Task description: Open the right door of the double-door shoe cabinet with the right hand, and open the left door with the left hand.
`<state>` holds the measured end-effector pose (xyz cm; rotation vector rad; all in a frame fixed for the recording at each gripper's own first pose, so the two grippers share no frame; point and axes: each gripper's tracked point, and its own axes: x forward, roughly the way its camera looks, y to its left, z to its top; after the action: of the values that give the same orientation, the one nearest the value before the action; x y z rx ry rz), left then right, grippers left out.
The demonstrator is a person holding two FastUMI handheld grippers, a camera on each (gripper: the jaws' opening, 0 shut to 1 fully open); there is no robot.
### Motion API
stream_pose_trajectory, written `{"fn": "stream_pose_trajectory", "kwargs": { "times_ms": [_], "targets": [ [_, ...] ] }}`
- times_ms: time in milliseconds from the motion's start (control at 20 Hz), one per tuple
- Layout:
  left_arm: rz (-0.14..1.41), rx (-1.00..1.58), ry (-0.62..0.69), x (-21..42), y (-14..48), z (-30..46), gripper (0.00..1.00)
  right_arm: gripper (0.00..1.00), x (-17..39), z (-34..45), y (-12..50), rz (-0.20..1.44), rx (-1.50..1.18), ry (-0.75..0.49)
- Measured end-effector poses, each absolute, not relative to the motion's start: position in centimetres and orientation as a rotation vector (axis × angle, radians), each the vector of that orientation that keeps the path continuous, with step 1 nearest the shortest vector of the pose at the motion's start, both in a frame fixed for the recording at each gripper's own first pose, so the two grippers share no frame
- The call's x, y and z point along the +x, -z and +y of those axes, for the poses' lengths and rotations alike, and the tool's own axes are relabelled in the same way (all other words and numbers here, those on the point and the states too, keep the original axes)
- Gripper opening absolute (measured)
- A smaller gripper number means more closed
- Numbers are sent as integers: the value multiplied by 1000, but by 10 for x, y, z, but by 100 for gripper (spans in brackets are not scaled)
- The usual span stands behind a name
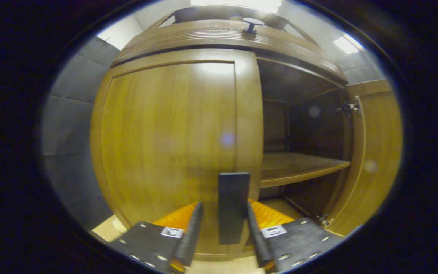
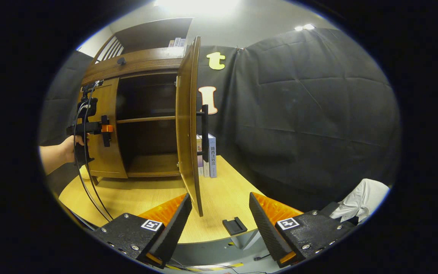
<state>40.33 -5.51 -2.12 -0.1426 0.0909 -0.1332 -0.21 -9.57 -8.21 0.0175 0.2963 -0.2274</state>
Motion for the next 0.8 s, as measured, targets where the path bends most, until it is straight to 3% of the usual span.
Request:
{"fn": "stream_pose_trajectory", "kwargs": {
  "times_ms": [100,150,200,300,550,600,800],
  "targets": [
    [98,-137,119,406,20,-54,26,94,-1,-96,85,304,21,219],
    [107,-125,113,396,16,-52,24,94,0,-96,85,302,24,215],
    [110,-124,107,394,16,-53,28,94,1,-94,85,299,27,210],
    [112,-134,102,399,14,-54,22,94,2,-92,84,288,29,197],
    [114,-141,103,364,9,-47,22,94,1,-87,83,270,26,153],
    [113,-142,101,358,8,-44,16,94,4,-87,82,267,28,146],
    [111,-145,93,329,7,-29,17,94,10,-79,81,260,38,109]
  ]
}}
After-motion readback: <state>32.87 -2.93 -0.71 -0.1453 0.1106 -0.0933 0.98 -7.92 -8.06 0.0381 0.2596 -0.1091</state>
